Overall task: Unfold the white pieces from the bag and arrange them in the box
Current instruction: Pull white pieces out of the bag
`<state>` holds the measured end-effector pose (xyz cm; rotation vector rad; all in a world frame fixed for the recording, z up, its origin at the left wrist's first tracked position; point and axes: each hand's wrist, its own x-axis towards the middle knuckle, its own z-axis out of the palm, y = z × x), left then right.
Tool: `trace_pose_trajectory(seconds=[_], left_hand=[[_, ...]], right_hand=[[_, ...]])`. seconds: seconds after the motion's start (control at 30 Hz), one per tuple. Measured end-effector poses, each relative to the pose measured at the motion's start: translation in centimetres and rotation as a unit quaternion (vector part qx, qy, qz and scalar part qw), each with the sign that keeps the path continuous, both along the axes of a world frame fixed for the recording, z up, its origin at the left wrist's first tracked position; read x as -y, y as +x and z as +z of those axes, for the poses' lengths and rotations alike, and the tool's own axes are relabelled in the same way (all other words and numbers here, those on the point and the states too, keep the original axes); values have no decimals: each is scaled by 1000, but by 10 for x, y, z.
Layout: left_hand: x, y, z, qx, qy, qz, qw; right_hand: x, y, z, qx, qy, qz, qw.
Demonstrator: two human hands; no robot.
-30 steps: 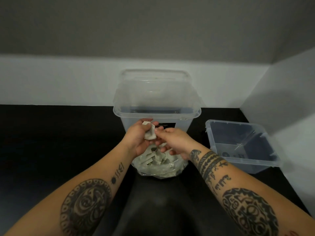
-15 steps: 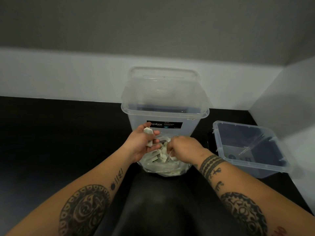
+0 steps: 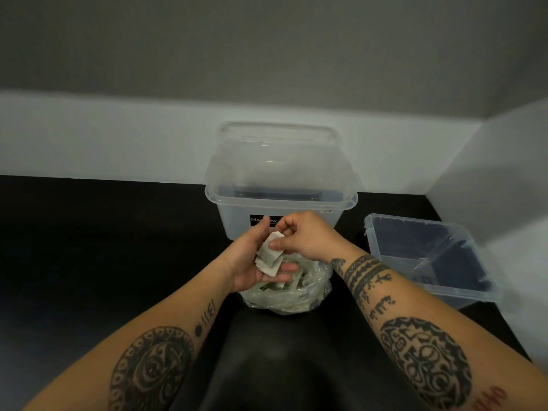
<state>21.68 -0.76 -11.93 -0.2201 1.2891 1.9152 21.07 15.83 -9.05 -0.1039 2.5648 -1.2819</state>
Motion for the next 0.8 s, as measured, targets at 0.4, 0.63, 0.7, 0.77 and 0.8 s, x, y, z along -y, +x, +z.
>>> trace_pose_trajectory(seconds=[0.4,0.63,0.7,0.77,0.8], left_hand=[[27,-14,-7,-44,7,135,990],[17,-6,-12,-75,-44,101,991],[15,-5,-12,-76,-52,93,991],[13,-6,-11,-77,-62,87,991],[13,-8,-12,-78,-67,85,991]], right_hand=[[1,3,-13,8,213,-44,976],[11,19,-54,67,331,-66,939],[8,21,-59,58,320,-87,942],[4,20,-55,66,290,-97,950],[1,18,-49,71,261,-97,958]])
